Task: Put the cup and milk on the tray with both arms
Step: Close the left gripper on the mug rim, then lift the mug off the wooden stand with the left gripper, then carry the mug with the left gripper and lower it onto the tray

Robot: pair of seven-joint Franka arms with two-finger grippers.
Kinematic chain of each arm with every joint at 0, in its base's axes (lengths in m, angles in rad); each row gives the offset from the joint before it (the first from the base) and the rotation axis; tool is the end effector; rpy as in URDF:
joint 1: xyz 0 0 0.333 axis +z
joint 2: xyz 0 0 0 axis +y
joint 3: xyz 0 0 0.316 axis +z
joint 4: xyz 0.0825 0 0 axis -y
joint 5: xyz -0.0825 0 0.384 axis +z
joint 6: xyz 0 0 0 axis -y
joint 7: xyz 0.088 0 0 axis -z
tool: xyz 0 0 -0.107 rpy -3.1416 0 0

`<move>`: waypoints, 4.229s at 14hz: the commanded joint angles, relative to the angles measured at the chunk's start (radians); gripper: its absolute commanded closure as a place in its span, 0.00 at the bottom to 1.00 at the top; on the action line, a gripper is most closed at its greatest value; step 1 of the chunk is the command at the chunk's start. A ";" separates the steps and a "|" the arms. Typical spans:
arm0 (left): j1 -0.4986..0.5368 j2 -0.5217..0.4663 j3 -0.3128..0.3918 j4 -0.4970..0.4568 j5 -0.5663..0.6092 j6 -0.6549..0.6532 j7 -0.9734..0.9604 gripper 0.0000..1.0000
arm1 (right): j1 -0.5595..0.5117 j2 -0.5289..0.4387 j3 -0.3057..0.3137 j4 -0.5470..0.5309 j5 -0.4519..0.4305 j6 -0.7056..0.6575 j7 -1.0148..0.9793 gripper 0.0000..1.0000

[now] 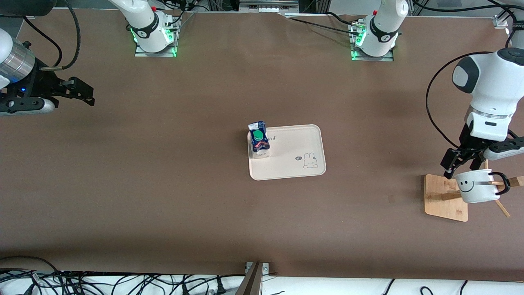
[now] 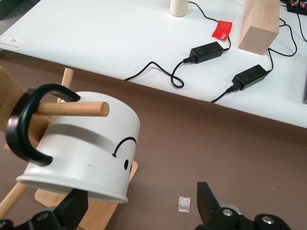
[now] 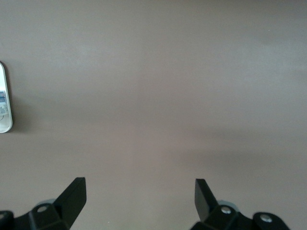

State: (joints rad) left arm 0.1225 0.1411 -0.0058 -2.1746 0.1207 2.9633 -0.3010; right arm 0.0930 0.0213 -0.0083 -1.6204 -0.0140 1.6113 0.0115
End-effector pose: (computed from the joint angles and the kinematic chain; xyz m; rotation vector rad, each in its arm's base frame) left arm 0.5956 0.0617 0.4020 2.9414 0.4542 1.0014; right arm 0.5609 0.0462 0.5926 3.1235 0.1156 -0.0464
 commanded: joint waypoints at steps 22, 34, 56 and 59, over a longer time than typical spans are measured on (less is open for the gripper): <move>0.028 0.006 -0.060 0.076 0.017 -0.062 0.048 1.00 | -0.010 -0.003 0.013 0.010 -0.009 -0.008 -0.001 0.00; 0.025 -0.037 -0.358 0.481 0.017 -1.074 0.040 1.00 | -0.010 -0.004 0.013 0.010 -0.009 -0.011 -0.001 0.00; -0.371 0.725 -0.444 0.975 -0.033 -1.268 -0.512 1.00 | -0.007 -0.004 0.018 0.010 -0.007 -0.013 -0.002 0.00; -0.397 0.758 -0.427 0.972 -0.024 -1.233 -0.520 1.00 | -0.007 -0.004 0.018 0.010 -0.009 -0.014 -0.002 0.00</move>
State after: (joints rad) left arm -0.2534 0.8757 -0.4567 -1.2454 0.0953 1.7301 -0.8055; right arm 0.0936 0.0213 -0.0002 -1.6203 -0.0140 1.6103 0.0115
